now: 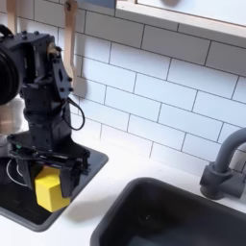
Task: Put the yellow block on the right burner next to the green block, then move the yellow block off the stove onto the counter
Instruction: 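Put the yellow block on the right burner next to the green block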
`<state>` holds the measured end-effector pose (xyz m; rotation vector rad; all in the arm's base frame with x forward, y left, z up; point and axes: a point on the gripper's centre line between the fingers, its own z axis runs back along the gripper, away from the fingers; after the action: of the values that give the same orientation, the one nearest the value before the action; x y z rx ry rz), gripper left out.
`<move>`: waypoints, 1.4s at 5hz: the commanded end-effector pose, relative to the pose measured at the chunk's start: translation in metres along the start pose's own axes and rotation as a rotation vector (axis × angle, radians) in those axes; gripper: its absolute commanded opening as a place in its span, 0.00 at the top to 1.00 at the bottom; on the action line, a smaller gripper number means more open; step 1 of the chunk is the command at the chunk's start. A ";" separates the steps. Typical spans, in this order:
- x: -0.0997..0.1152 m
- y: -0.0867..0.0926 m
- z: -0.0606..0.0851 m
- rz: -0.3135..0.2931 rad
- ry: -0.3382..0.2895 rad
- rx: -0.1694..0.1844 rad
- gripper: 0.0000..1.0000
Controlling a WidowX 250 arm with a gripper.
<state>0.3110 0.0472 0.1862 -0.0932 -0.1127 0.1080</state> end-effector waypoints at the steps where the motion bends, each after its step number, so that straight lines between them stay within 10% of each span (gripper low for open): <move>1: 0.011 0.021 0.003 0.052 -0.013 0.005 1.00; 7: 0.008 0.039 -0.020 0.084 0.017 0.045 1.00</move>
<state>0.3166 0.0875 0.1623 -0.0543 -0.0868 0.2046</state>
